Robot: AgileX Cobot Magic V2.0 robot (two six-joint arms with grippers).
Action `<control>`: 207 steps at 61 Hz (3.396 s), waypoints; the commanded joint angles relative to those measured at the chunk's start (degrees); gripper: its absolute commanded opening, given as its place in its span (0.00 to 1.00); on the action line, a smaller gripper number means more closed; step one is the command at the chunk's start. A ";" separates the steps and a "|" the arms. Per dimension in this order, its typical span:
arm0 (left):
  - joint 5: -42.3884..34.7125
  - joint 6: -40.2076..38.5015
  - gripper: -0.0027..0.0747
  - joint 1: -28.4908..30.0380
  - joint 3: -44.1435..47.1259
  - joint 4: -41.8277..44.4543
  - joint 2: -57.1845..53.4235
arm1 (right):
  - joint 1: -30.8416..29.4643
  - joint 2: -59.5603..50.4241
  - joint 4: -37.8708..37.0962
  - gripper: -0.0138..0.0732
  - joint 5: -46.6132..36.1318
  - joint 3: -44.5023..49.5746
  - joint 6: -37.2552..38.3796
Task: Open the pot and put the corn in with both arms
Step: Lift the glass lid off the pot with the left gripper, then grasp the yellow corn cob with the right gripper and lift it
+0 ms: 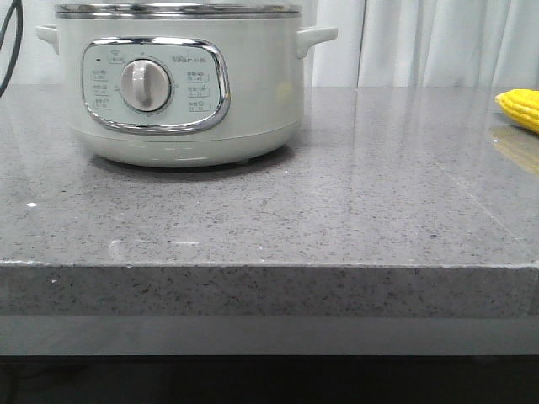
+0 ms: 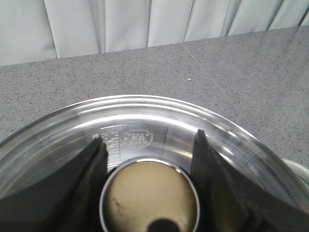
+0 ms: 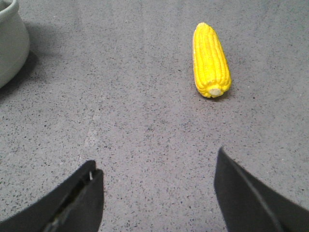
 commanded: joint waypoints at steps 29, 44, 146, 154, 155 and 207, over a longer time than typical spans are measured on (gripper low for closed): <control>7.86 -0.04 0.32 -0.39 -10.08 2.45 -15.07 | -0.20 0.55 -0.60 0.74 -2.77 -1.99 -0.26; 11.01 1.05 0.32 -0.39 -2.68 3.47 -26.90 | -0.20 0.55 -0.60 0.74 -2.35 -1.99 -0.26; 11.03 1.41 0.32 -0.39 35.39 2.76 -59.11 | -10.96 54.55 -0.61 0.90 20.58 -47.38 -2.95; 11.03 1.41 0.32 -0.39 35.39 2.76 -59.11 | -10.96 61.10 -0.61 0.91 22.90 -53.98 -5.62; 11.03 1.41 0.32 -0.39 35.39 2.76 -59.11 | -10.96 61.76 -0.61 0.91 23.12 -54.67 -5.86; 11.03 1.41 0.32 -0.39 35.39 2.76 -59.11 | -10.96 83.35 1.07 0.84 30.08 -74.72 -9.45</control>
